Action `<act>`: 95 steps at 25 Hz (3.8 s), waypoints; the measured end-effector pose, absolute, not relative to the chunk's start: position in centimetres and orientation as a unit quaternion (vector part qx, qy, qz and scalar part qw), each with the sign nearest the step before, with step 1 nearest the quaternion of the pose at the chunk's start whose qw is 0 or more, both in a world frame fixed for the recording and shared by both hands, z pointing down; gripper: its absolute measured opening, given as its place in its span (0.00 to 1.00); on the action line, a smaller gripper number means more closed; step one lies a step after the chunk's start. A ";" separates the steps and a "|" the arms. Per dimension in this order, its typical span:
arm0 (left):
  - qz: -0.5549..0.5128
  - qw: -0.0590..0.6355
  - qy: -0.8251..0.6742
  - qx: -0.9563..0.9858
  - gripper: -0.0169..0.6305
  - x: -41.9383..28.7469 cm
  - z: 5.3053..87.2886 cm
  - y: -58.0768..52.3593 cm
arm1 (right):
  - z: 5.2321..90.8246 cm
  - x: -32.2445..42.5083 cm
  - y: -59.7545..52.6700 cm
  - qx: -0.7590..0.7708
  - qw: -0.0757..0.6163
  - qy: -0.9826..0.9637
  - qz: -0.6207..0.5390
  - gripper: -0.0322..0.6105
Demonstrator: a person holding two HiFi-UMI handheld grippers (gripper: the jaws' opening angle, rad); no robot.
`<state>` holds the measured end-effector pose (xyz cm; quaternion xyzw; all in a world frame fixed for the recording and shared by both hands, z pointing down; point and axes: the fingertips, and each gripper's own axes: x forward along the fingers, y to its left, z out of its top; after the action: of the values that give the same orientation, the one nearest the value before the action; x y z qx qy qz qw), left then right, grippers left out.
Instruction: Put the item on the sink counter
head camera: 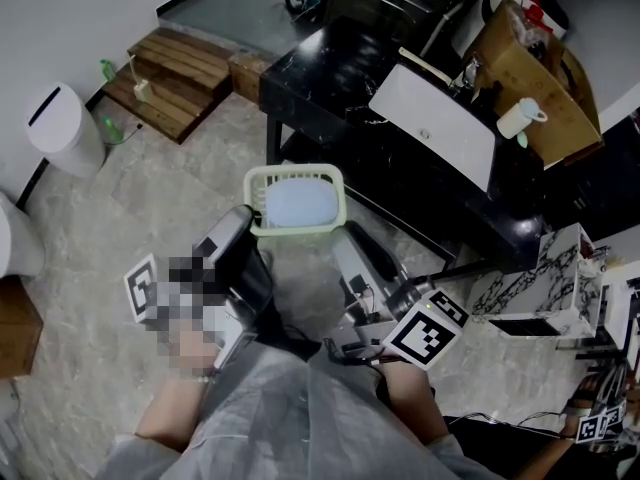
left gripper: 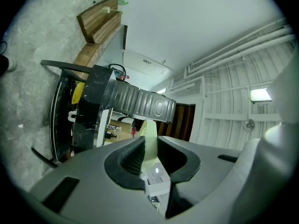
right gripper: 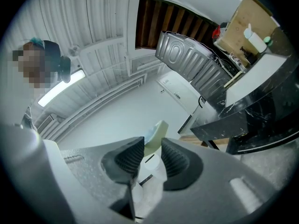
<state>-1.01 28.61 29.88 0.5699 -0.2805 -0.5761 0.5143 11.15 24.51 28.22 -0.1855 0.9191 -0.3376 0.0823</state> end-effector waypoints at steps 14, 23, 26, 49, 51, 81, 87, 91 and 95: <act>-0.575 0.518 -0.274 0.571 0.16 -1.9 30.0 26.5 | 28.4 10.3 22.6 -0.196 0.088 0.919 -0.329 0.21; -0.562 0.535 -0.261 0.574 0.16 -5.6 29.5 20.2 | 27.9 6.7 16.9 -0.220 0.092 0.912 -0.333 0.21; -0.556 0.540 -0.257 0.577 0.16 -6.7 29.3 18.3 | 27.6 5.7 15.1 -0.227 0.096 0.910 -0.333 0.21; -0.510 0.586 -0.208 0.595 0.16 -16.2 27.6 0.9 | 26.0 -3.6 -0.2 -0.302 0.113 0.886 -0.333 0.21; -0.501 0.595 -0.201 0.595 0.16 -16.8 27.1 -1.5 | 25.5 -4.1 -2.2 -0.316 0.117 0.880 -0.336 0.21; -0.464 0.628 -0.137 0.610 0.16 -17.1 30.3 -6.5 | 28.5 -4.6 -5.4 -0.389 0.136 0.855 -0.314 0.21; -0.456 0.634 -0.150 0.606 0.16 -14.1 29.6 -12.5 | 28.1 -1.6 -11.5 -0.388 0.135 0.850 -0.330 0.21; -0.459 0.630 -0.156 0.607 0.16 -12.9 29.5 -14.7 | 28.0 -0.4 -13.9 -0.381 0.132 0.853 -0.333 0.21; -0.460 0.627 -0.164 0.607 0.16 -11.4 29.3 -17.1 | 28.0 1.0 -16.5 -0.373 0.126 0.855 -0.338 0.21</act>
<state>-11.40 -17.08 29.30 0.6070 -0.1637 -0.4600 0.6270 1.03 -16.48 28.05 -0.3726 0.8551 -0.3378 0.1258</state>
